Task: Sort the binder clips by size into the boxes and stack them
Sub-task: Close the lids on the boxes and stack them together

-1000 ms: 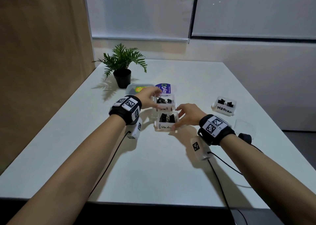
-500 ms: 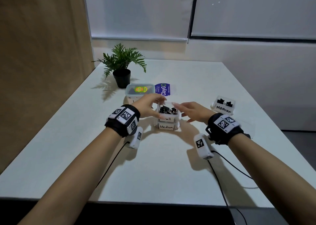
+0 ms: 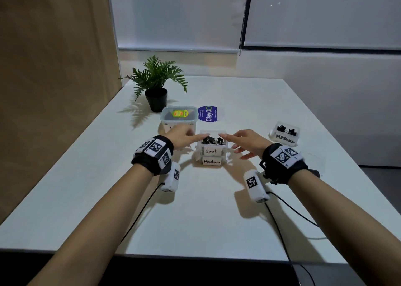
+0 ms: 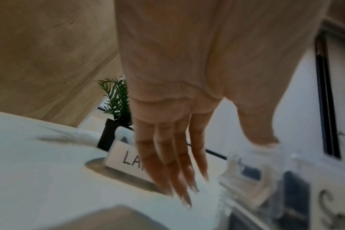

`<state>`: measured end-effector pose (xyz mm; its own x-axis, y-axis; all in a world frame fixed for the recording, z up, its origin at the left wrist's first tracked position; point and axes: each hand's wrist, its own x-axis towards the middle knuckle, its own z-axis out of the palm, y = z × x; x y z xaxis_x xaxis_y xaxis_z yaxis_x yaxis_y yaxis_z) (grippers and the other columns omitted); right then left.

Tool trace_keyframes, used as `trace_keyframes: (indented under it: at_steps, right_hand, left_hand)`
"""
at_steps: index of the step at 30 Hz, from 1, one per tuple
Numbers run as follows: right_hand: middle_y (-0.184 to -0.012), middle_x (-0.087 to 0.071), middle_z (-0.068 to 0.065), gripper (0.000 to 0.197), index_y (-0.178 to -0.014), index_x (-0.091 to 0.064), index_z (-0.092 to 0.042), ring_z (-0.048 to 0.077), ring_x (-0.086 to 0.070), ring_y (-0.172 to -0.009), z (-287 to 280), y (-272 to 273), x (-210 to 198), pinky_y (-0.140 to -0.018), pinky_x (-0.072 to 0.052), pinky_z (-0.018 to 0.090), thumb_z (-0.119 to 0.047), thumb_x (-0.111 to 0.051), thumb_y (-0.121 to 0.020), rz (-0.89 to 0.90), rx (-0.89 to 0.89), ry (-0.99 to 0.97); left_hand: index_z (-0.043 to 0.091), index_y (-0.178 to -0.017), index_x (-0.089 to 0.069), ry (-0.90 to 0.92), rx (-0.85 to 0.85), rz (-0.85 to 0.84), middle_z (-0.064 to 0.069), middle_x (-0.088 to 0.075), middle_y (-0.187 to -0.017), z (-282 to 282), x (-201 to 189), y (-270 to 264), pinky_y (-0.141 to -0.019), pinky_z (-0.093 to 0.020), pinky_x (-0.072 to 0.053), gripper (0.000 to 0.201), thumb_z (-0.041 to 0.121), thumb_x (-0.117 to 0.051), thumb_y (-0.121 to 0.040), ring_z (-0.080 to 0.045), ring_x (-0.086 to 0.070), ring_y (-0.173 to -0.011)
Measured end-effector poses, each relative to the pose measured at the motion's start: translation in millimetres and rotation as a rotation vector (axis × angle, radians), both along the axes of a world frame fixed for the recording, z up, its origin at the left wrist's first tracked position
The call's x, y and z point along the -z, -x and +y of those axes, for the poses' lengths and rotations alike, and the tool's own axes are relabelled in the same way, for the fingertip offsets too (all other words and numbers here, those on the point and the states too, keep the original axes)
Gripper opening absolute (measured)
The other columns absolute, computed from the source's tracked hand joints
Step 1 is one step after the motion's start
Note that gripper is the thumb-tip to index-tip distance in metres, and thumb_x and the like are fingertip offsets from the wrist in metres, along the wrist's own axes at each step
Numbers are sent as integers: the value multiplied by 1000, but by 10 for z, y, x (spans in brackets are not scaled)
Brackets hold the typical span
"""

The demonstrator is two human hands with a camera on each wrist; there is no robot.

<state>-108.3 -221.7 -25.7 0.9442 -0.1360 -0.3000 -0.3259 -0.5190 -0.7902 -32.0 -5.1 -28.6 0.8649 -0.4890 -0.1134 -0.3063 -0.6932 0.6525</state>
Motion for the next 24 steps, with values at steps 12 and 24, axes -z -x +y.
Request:
trace_keyframes:
  at_steps: [12,24]
  right_hand:
    - [-80,-61,-1,54,-97,-62,-14,14,-66,-79,-52,-103,54,-72,-51,29,-60,-73,-70,191,65,-189]
    - [-109,-72,6,73,-129,-56,-15,18,-67,-93,-31,-133,-5,-73,-51,28,-55,-74,-71,246,31,-227]
  left_hand:
    - [20,-122,-58,123,-149,369,-5,-61,-108,11,-9,73,-62,-26,-50,62,65,-59,-80,-17,-64,-83]
    - [11,-121,-60,265,-127,577,-13,-61,-102,14,-14,99,-56,-27,-51,54,53,-59,-86,-19,-61,-68]
